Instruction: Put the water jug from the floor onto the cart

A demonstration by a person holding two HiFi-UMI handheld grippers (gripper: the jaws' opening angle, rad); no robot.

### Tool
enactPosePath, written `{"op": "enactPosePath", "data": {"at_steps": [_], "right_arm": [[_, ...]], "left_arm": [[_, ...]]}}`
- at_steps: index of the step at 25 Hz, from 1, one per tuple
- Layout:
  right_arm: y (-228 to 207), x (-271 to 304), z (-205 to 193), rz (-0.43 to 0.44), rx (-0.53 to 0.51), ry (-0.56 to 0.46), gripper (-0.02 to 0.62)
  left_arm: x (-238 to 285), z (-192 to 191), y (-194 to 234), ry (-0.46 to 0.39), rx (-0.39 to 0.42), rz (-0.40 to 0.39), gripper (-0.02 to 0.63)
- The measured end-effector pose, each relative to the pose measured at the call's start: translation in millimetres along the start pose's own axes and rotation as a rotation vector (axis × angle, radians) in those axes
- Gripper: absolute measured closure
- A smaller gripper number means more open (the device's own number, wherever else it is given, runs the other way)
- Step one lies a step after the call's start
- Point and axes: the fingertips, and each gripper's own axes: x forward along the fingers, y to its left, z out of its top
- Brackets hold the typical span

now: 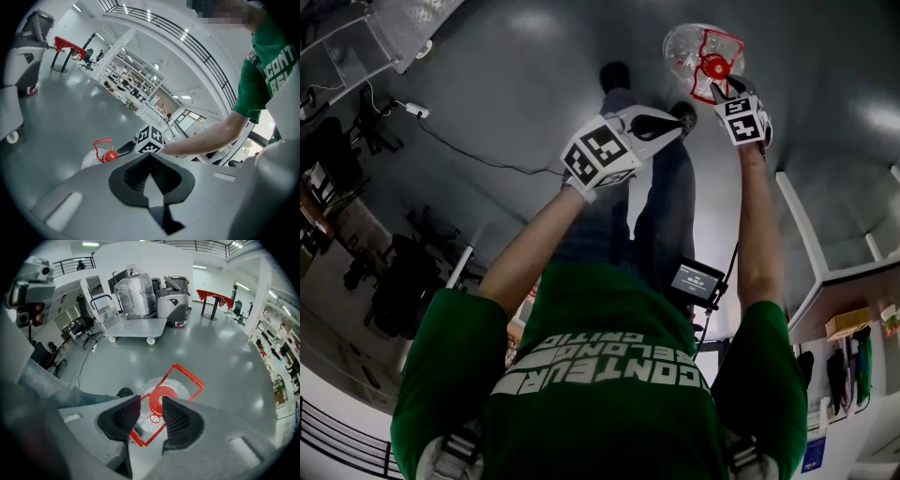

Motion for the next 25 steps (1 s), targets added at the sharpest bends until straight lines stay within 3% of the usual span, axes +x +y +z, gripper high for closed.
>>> {"op": "enactPosePath", "data": {"at_steps": [5,14,25], "right_arm": [[3,29,2,0.004,0.025,0.045,0.437],[-19,33,-8,-0.057,0.067,0.067,0.333],[-23,51,-15,-0.049,0.082,0.106,0.305]], "left_arm": [[-13,-10,21,0.004,-0.017,-0.004,0.591],[-6,-9,24,0.018,-0.024,-0.011,0.591],[-8,-9,39,0.02,-0.019,0.004,0.591]]}}
